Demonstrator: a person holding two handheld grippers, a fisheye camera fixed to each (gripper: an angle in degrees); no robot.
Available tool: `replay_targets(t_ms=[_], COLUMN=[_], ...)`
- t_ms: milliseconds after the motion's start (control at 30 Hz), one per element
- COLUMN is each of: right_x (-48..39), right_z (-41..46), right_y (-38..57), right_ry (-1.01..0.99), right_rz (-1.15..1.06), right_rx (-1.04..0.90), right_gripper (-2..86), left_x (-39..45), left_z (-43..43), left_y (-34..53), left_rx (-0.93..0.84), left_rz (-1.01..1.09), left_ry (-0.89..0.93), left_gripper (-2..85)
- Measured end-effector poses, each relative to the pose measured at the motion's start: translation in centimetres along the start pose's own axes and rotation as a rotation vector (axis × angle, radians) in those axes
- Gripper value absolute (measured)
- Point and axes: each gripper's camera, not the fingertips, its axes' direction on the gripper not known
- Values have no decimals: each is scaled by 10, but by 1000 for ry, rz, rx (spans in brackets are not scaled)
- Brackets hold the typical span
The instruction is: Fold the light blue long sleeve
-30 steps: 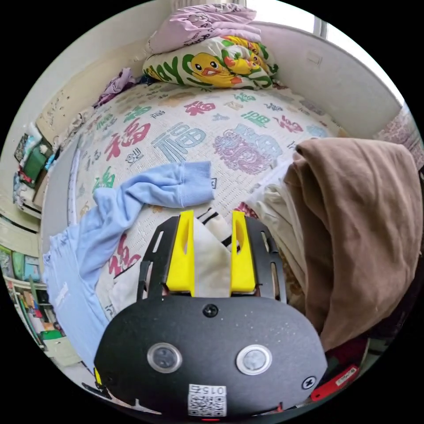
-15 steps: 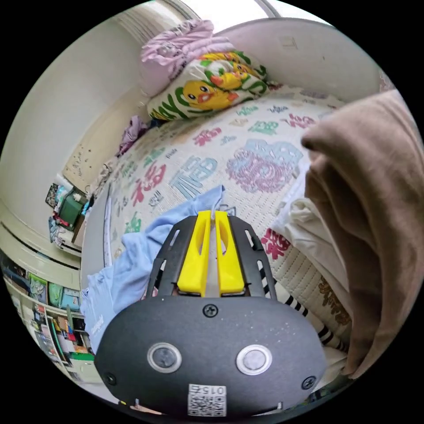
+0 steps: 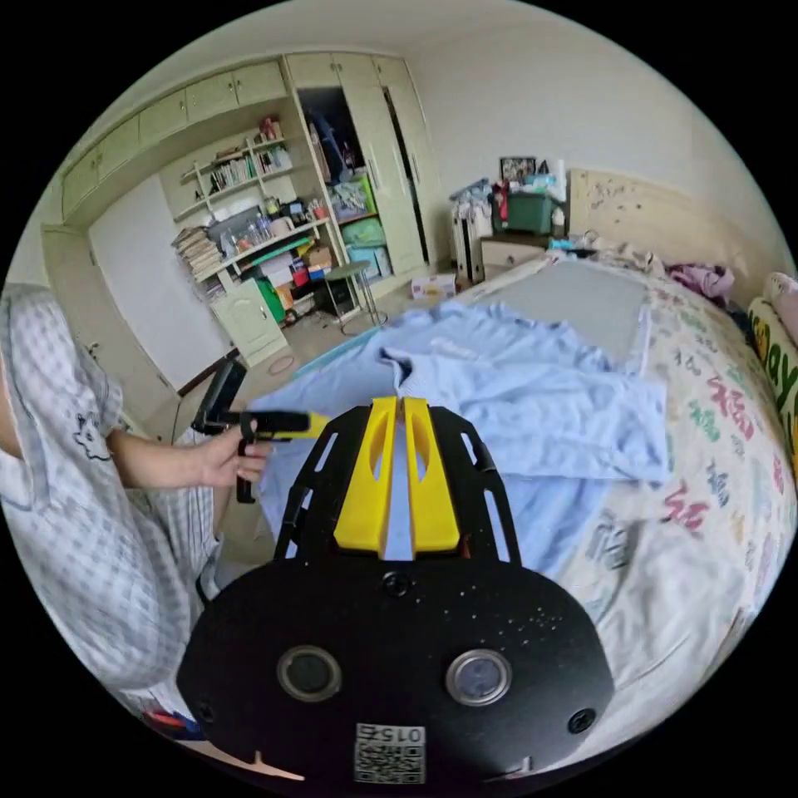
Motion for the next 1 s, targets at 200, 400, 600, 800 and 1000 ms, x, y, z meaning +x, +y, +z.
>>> replay_targets(t_ms=[200,400,600,800,1000], right_x=[-38,-45,-29,4,-64], right_z=[74,65,56,-38,-277], right_y=[23,-13,-31,-31,-116], right_ry=[-48,35,47,82,100], right_rz=[196,199,313,817,897], right_rx=[-79,-85,-146,-83,395], right_gripper=[5,5,2,-5,-6], left_x=[-64,-82,-89,-95,-117], left_z=[17,33,10,-6,-7], left_y=[-8,-8,-6,2,28], left_rx=[-78,-139,-151,-176,-151], left_rz=[-191,-206,-159,-102,-40], left_ry=[141,95,10,-97,-154], left_gripper=[142,85,9,2,5])
